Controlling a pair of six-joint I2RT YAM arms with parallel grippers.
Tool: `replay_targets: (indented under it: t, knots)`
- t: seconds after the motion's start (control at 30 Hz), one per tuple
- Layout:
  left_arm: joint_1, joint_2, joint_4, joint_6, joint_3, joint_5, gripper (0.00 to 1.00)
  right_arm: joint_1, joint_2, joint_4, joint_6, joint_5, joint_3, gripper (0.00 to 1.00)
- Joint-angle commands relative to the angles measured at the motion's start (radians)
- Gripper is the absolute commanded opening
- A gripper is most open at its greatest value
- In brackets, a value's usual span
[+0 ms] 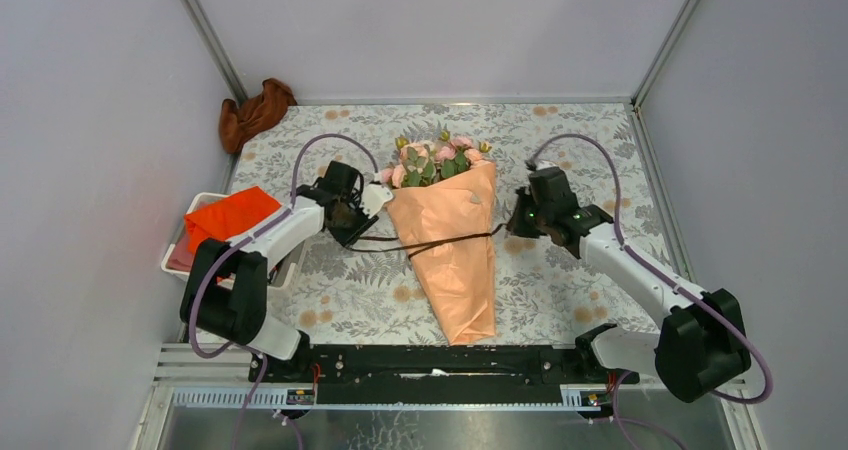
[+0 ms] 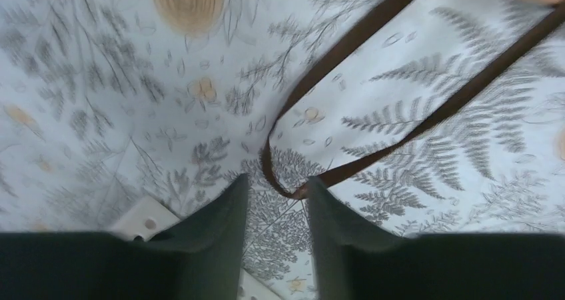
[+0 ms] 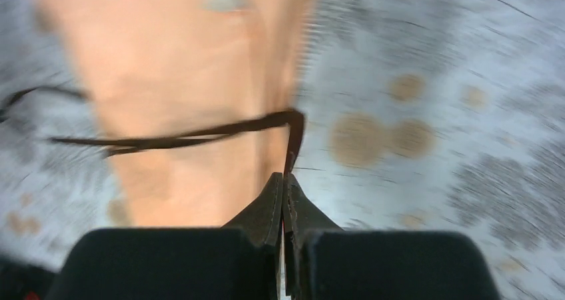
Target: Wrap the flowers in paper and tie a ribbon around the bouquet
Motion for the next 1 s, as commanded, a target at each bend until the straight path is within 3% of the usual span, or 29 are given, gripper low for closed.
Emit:
replay_targets:
  t: [0.0, 0.2, 0.4, 0.63, 0.7, 0.73, 0.8, 0.87, 0.9, 0.97]
  knots:
    - [-0.054, -0.034, -0.085, 0.031, 0.160, 0.187, 0.51, 0.131, -0.002, 0.051, -0.048, -0.135, 0.151, 0.00]
    - [-0.229, -0.010, -0.083, 0.046, 0.342, 0.411, 0.70, 0.148, -0.035, 0.204, 0.052, -0.357, 0.206, 0.00]
    - [-0.255, 0.071, 0.265, -0.120, 0.361, 0.680, 0.85, 0.147, -0.047, 0.305, 0.107, -0.449, 0.241, 0.00]
    - [-0.255, 0.190, 0.383, -0.342, 0.446, 0.772, 0.85, 0.147, -0.033, 0.382, 0.137, -0.496, 0.250, 0.00]
    - [-0.255, 0.200, 0.401, -0.364, 0.448, 0.791, 0.78, 0.147, -0.032, 0.386, 0.139, -0.495, 0.248, 0.00]
    - [-0.255, 0.204, 0.402, -0.370, 0.452, 0.796, 0.70, 0.146, -0.032, 0.386, 0.138, -0.494, 0.248, 0.00]
    - [-0.255, 0.209, 0.402, -0.383, 0.456, 0.806, 0.44, 0.146, -0.034, 0.381, 0.131, -0.491, 0.249, 0.00]
    - [-0.254, 0.201, 0.398, -0.384, 0.449, 0.804, 0.10, 0.145, -0.041, 0.368, 0.117, -0.476, 0.249, 0.00]
    - [-0.252, 0.195, 0.396, -0.383, 0.443, 0.797, 0.00, 0.145, -0.048, 0.357, 0.101, -0.462, 0.251, 0.00]
    - [-0.248, 0.180, 0.395, -0.386, 0.427, 0.785, 0.00, 0.145, -0.068, 0.333, 0.055, -0.422, 0.249, 0.06]
